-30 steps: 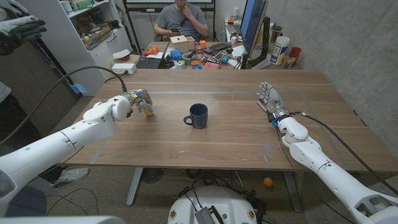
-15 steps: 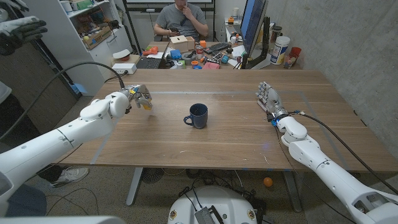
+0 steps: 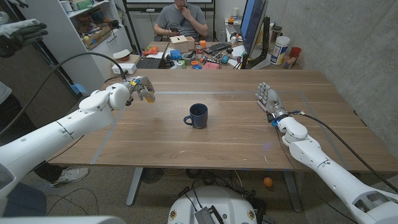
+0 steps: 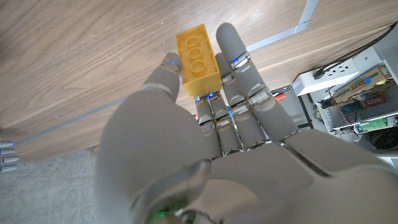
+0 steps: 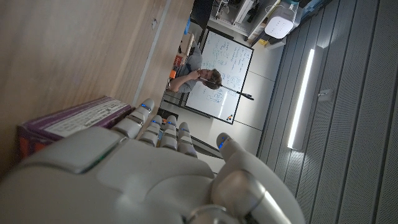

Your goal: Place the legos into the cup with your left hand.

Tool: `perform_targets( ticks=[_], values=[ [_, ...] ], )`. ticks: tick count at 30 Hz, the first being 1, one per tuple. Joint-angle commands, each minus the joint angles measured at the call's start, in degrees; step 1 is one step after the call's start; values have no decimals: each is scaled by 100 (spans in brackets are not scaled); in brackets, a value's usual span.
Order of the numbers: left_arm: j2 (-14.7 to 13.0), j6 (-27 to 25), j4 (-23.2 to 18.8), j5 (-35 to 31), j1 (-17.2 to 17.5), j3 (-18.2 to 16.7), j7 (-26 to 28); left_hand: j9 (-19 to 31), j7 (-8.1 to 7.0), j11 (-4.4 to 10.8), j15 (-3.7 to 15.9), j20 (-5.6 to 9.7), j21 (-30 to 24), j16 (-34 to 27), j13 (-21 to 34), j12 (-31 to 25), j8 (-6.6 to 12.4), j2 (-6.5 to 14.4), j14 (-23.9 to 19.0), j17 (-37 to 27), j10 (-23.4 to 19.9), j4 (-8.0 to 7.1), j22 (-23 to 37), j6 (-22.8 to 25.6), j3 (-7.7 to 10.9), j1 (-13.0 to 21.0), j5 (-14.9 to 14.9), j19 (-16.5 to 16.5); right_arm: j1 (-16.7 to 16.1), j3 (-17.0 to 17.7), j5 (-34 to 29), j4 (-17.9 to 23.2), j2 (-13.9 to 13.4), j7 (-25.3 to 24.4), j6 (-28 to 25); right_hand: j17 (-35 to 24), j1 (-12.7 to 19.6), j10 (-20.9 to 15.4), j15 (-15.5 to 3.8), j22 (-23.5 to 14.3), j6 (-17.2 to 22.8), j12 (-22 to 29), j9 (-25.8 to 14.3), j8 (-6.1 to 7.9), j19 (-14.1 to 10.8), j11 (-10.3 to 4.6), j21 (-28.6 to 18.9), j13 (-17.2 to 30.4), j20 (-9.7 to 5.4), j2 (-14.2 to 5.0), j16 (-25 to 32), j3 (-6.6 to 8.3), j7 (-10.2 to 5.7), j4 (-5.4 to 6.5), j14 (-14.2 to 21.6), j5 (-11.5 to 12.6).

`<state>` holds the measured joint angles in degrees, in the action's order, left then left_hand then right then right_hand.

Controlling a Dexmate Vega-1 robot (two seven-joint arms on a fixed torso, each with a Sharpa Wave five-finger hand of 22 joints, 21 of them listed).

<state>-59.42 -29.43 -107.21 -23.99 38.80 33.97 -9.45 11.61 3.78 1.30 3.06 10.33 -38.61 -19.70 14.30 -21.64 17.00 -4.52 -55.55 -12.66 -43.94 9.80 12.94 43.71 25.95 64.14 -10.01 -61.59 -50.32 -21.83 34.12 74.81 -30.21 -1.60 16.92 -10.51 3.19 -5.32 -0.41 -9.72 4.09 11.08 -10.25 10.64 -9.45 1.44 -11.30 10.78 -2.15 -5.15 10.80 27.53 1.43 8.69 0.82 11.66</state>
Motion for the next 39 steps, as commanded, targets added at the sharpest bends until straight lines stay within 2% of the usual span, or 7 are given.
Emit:
perform_targets(
  ticks=[1, 21, 39],
  values=[
    [104, 318, -83, -112, -335, 93, -288, 13, -28, 231, 1082, 98, -55, -21, 26, -37, -6, 825, -588, -26, -376, -13, 16, 71, -34, 913, -17, 43, -7, -17, -19, -24, -90, 96, -39, -11, -44, -35, 29, -26, 22, 16, -33, 30, 38, 4, 2, 30, -149, -222, 13, -21, -18, -17, 8, 41],
    [129, 562, -756, -568, -496, 40, -740, 23, -79, 246, 1082, 116, -178, -23, 47, -20, -20, 848, -640, -22, -441, -23, 49, 159, -112, 991, -16, 71, -25, -26, -18, -70, -139, 210, 6, -10, -43, -37, 24, -26, 22, 16, -33, 31, 49, 5, 3, 30, -156, -224, 10, -22, -21, -18, 2, 43],
    [278, 934, -991, -693, -636, -26, -1160, 33, -196, 320, 1084, 115, -329, -17, 59, 9, -25, 820, -675, -17, -520, -25, 84, 299, -227, 1072, -17, 117, -128, 28, 18, -44, -192, 220, 65, -9, -43, -37, 16, -26, 21, 17, -33, 31, 63, 9, 4, 30, -160, -223, 9, -25, -17, -20, -1, 45]
  ],
)
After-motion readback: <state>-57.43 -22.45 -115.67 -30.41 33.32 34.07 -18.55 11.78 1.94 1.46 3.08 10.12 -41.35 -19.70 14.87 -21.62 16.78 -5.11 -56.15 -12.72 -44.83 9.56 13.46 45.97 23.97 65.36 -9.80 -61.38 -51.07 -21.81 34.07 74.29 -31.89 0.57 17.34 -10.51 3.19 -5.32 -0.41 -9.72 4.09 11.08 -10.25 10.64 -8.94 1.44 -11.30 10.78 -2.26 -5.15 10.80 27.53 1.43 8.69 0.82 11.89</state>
